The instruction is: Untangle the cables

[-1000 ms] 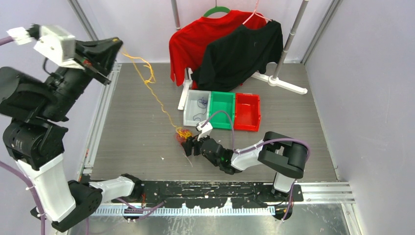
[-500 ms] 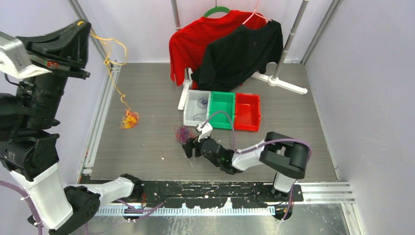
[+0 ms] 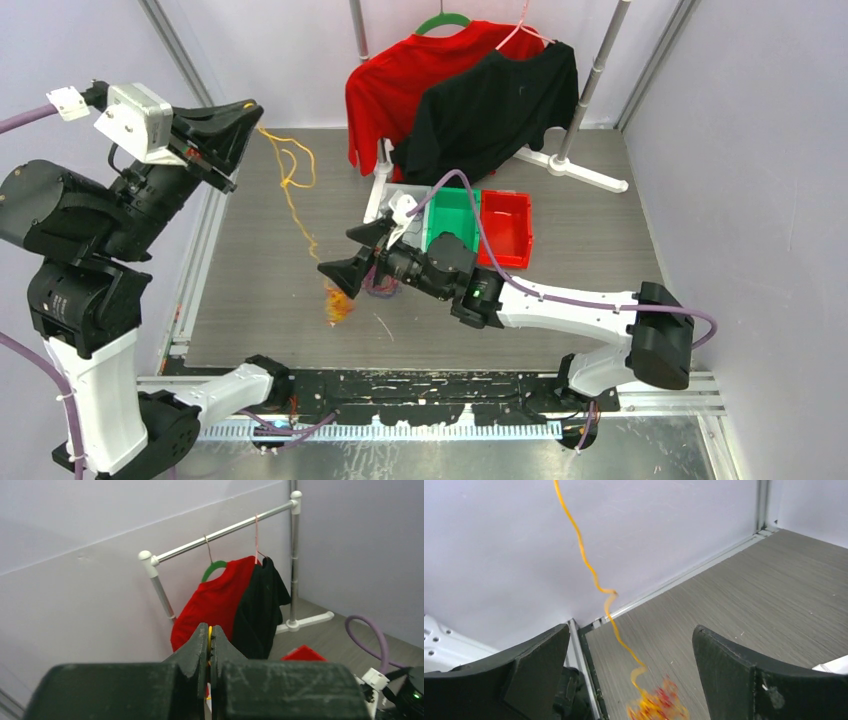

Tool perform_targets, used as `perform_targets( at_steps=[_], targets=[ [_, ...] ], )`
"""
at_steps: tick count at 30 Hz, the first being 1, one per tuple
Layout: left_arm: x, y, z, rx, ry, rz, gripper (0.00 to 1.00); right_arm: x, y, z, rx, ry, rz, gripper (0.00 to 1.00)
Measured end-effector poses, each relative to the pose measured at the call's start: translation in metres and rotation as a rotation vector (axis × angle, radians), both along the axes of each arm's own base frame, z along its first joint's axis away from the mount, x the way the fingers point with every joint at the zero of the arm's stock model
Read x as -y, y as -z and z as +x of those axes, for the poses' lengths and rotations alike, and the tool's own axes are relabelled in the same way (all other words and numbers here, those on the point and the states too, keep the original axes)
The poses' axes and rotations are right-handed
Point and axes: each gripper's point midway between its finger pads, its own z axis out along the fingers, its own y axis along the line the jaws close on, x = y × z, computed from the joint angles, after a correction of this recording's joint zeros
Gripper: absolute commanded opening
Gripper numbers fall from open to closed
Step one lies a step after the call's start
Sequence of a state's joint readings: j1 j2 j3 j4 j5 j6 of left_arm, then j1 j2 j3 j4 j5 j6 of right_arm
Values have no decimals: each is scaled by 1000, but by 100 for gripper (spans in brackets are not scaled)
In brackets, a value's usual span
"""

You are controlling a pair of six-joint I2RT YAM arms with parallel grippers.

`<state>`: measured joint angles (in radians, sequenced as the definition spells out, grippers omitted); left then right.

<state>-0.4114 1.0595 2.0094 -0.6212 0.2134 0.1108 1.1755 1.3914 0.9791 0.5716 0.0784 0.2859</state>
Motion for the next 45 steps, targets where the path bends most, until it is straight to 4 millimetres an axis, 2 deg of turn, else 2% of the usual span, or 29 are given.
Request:
perform_targets(
  at_steps=[1, 3, 6, 9, 13, 16, 19, 25, 28, 32, 35, 37, 45],
  targets=[
    [3, 3, -1, -9, 15, 7, 0, -2, -4, -2, 9, -17, -1, 96],
    [9, 8, -5, -26, 54, 22, 0, -4, 1, -5, 16, -38, -33, 92],
    [20, 15, -13, -58, 132, 41, 0, -7, 21, -4, 5, -46, -101, 82],
    [28, 15, -21, -70, 198, 48, 0, -7, 38, -2, -9, -42, -151, 65],
    [34, 12, -28, -71, 246, 48, 0, -2, 57, 1, -29, -21, -187, 52],
    [36, 11, -29, -71, 261, 46, 0, 1, 67, 2, -40, -7, -205, 32],
    [38, 8, -30, -73, 270, 38, 0, 0, 77, 3, -61, -3, -219, 22],
    [39, -1, -32, -70, 282, 20, 0, -10, 116, 5, -123, -12, -283, 23],
    [38, 0, -33, -76, 286, 20, 0, -13, 126, 4, -146, -20, -294, 25],
    [37, 0, -37, -76, 287, 20, 0, -14, 126, 2, -158, -28, -287, 37],
    [36, -1, -40, -74, 288, 17, 0, -15, 125, 2, -162, -31, -282, 40],
    [37, -1, -41, -75, 294, 16, 0, -15, 125, 2, -162, -31, -282, 46],
    [40, 1, -42, -98, 319, 2, 0, -23, 132, 5, -170, -30, -290, 48]
  ],
)
